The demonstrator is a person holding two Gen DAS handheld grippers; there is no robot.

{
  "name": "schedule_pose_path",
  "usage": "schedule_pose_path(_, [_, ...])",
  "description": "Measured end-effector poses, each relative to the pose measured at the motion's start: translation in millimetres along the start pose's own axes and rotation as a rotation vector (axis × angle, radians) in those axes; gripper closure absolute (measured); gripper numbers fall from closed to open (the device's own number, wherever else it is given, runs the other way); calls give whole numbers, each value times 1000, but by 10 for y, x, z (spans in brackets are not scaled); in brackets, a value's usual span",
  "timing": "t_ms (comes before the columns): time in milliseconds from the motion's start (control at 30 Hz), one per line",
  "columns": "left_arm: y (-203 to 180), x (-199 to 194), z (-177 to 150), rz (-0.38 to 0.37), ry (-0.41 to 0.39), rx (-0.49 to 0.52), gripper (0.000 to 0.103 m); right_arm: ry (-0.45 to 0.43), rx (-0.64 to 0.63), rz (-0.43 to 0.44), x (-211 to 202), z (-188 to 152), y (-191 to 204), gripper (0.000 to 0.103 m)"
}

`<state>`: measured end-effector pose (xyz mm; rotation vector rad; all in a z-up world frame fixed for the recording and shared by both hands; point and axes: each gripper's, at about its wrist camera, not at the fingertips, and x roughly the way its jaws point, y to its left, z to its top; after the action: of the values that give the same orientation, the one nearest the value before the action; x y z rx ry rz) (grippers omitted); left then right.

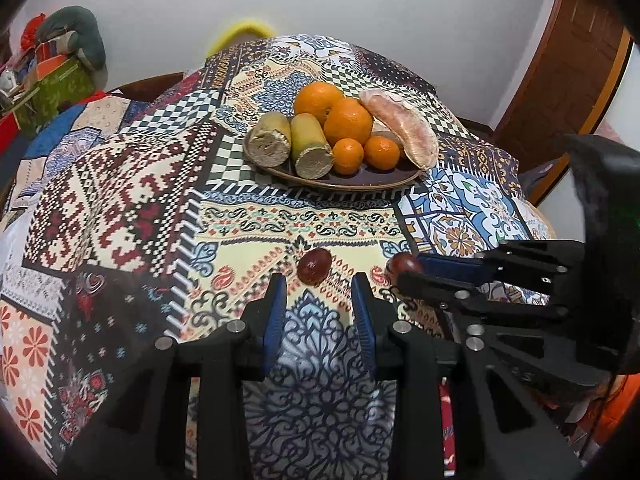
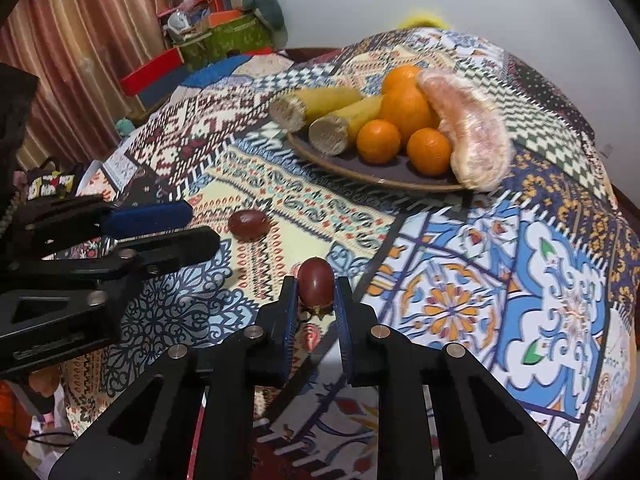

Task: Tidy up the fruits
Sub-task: 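Carry the date with the left tool onto the plate while the right tool places its date there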

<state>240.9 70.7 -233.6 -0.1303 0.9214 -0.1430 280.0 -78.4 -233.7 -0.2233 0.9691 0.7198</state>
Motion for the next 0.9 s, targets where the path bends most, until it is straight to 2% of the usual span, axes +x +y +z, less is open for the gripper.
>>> schedule_pose_path(367, [14, 357, 72, 20, 68, -2, 70, -78, 55, -14, -283, 21, -279, 86])
schedule_pose_path(433, [2, 366, 73, 28, 62, 5, 72, -88, 58, -21, -308, 16, -302, 86])
schedule_pose_path(533, [-14, 373, 73, 64, 57, 21, 83, -94, 66, -17, -321, 10, -327, 86])
schedule_pose_path(900, [3, 238, 112, 39, 28, 1, 85, -127, 82, -25, -407, 50, -386, 86])
